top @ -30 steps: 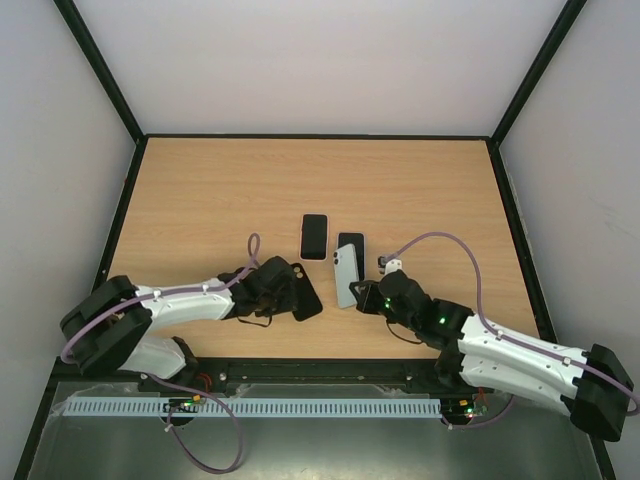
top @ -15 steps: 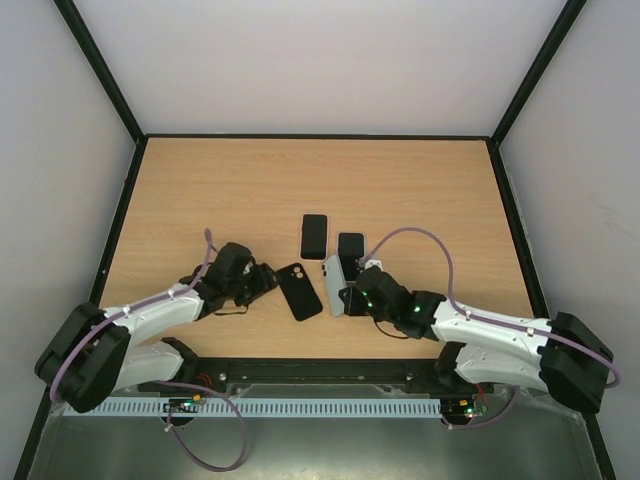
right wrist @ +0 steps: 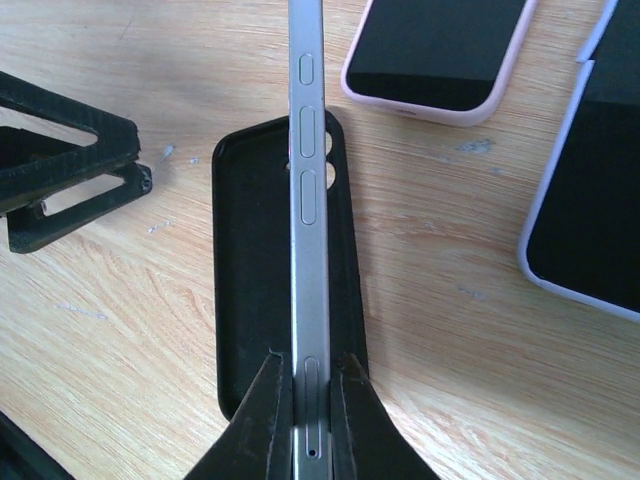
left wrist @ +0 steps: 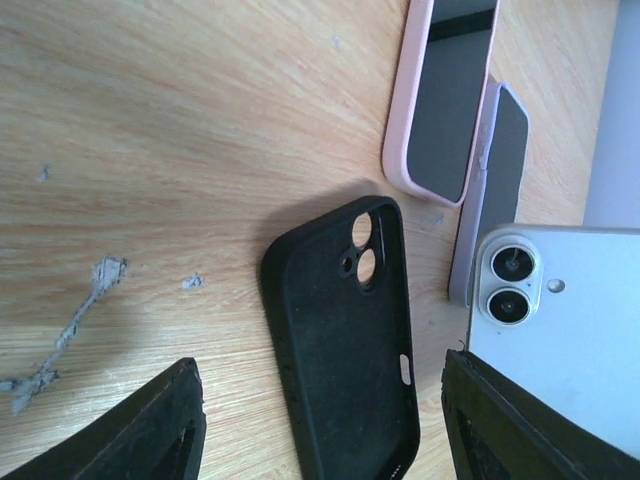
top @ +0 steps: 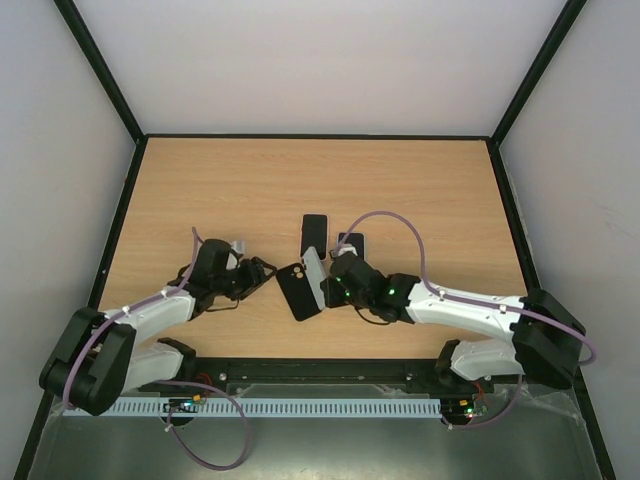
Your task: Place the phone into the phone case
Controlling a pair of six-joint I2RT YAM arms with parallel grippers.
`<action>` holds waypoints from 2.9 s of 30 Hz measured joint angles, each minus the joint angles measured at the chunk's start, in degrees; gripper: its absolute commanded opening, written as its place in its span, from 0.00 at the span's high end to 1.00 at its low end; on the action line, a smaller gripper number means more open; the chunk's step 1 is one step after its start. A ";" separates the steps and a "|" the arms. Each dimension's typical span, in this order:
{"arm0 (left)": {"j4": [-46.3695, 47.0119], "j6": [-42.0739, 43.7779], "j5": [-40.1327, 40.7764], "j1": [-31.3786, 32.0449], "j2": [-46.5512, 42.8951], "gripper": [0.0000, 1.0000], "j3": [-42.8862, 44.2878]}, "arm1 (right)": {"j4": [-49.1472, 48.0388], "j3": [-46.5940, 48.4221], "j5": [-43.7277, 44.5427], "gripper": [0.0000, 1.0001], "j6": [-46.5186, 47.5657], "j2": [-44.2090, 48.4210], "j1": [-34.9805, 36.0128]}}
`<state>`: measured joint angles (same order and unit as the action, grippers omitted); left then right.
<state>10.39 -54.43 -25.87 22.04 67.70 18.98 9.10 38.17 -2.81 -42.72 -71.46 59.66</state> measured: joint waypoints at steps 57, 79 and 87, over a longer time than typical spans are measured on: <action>9.55 0.70 -3.56 -0.22 13.42 0.68 0.61 | 2.10 11.65 9.09 0.64 2.91 -19.54 9.35; -1.38 1.25 0.37 1.16 -2.51 0.37 0.44 | -7.08 2.36 5.11 0.02 3.48 -15.72 0.63; -6.51 1.62 1.51 1.20 -6.62 0.39 0.46 | -12.44 2.14 -0.57 0.02 3.10 -17.64 -1.60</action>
<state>3.88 -52.82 -24.36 23.24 61.08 19.44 -3.33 40.32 -3.38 -39.62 -89.10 58.06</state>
